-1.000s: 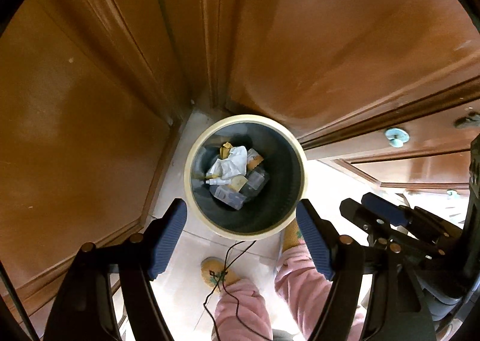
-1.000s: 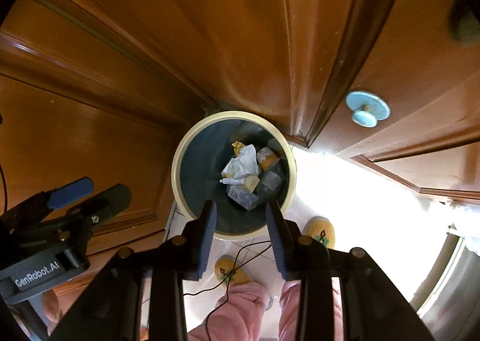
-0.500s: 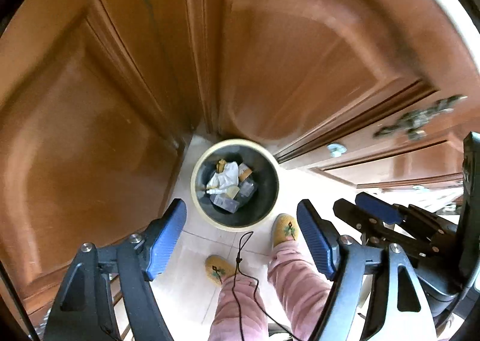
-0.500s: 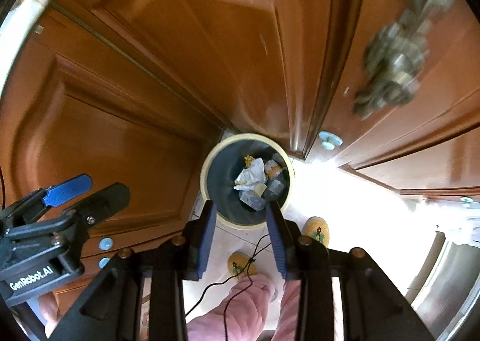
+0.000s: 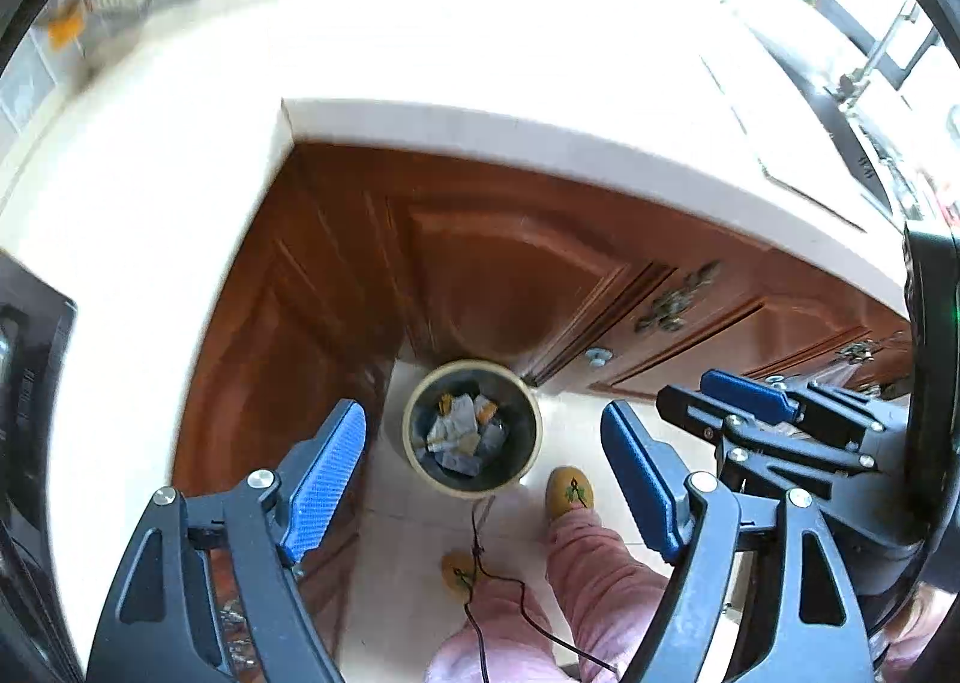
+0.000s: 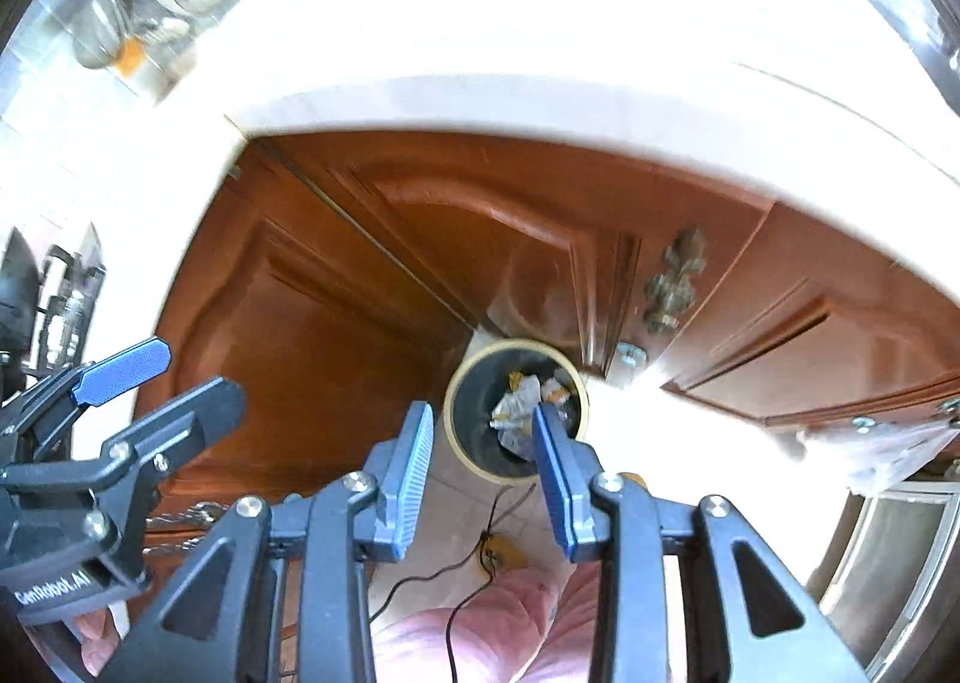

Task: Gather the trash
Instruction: 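Raise both tools back up over the counter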

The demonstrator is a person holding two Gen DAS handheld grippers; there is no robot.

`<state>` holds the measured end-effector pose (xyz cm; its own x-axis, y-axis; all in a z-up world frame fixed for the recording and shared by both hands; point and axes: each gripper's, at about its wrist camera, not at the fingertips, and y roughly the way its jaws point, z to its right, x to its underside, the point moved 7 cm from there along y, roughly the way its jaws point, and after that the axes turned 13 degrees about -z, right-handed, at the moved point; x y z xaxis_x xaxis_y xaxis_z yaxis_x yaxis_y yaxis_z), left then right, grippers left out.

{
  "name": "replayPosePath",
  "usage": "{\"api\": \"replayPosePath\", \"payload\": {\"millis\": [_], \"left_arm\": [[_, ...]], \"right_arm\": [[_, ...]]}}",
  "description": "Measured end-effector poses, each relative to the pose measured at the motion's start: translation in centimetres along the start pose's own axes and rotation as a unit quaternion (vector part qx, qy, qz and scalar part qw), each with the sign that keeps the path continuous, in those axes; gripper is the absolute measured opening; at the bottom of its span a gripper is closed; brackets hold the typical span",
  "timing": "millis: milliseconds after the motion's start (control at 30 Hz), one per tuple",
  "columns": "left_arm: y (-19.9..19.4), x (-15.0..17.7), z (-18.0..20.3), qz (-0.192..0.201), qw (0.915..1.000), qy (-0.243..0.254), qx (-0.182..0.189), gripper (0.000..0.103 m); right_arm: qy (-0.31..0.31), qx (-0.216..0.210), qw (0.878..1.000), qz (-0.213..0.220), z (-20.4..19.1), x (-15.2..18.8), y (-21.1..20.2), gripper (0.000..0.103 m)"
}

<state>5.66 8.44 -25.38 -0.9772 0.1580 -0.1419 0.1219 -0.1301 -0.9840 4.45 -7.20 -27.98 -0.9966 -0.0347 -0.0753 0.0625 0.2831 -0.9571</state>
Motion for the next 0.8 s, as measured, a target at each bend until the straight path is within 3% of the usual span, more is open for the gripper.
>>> {"api": "replayPosePath", "payload": {"millis": [333,800], "left_arm": [[-10.0,-1.7,1.2,0.081,0.9955,0.050,-0.004,0.080],[-19.1,-6.5,2.9,0.174,0.9812,0.084,0.004,0.088]], "right_arm": [[-0.014,0.025,0.995,0.092,-2.3,-0.2,-10.2,0.035],[0.026,0.032,0.983,0.180,-1.1,-2.4,-20.4,0.036]]}}
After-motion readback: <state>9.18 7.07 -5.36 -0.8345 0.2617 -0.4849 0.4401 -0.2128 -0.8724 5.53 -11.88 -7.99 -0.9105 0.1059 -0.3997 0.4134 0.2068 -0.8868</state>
